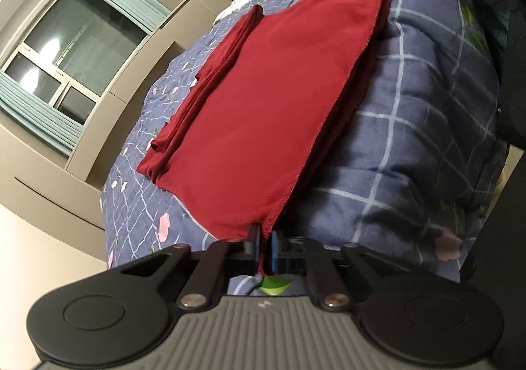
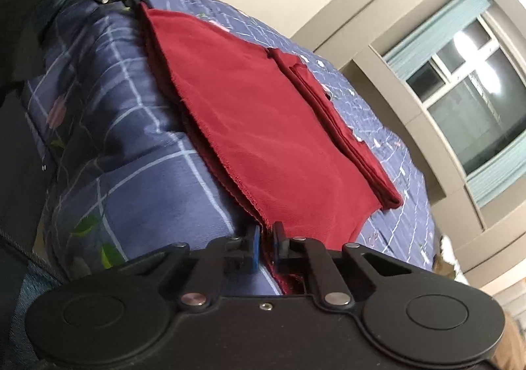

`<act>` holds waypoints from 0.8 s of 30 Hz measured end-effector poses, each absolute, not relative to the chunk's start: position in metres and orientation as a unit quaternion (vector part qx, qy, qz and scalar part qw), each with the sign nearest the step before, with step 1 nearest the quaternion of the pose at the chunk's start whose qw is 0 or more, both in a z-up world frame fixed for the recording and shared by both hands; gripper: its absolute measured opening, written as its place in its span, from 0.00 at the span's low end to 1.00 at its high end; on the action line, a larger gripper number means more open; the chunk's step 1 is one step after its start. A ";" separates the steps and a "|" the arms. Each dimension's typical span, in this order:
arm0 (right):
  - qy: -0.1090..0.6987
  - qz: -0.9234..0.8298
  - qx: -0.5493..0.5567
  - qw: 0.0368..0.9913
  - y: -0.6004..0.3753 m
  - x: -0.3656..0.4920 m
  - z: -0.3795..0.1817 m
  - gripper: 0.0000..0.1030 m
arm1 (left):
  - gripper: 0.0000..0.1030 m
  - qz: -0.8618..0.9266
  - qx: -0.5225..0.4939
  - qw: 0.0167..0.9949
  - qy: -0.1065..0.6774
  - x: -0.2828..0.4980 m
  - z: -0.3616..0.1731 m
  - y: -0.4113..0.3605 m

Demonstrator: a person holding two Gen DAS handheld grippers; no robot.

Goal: Fold small clothes
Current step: 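Grasp the sweater side edge with the left tool while the right tool grasps the hem corner, then lift the side edge with both tools and fold it over the sweater body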

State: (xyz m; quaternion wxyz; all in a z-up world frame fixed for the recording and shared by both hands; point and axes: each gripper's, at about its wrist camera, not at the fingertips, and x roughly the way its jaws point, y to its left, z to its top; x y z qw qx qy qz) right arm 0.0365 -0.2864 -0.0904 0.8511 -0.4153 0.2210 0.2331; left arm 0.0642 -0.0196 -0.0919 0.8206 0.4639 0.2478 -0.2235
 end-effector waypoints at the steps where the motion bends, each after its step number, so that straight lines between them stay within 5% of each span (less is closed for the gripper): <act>1: 0.224 0.233 -0.407 0.854 -0.287 0.038 -0.087 0.05 | 0.03 -0.225 0.457 0.824 0.249 0.065 -0.089 -0.018; 11: 0.224 0.224 -0.348 0.883 -0.294 0.063 -0.046 0.05 | 0.02 -0.192 0.376 0.870 0.253 0.096 -0.035 -0.011; 24: 0.163 0.185 -0.404 0.881 -0.285 0.156 0.018 0.04 | 0.02 -0.144 0.258 0.918 0.267 0.185 0.034 -0.003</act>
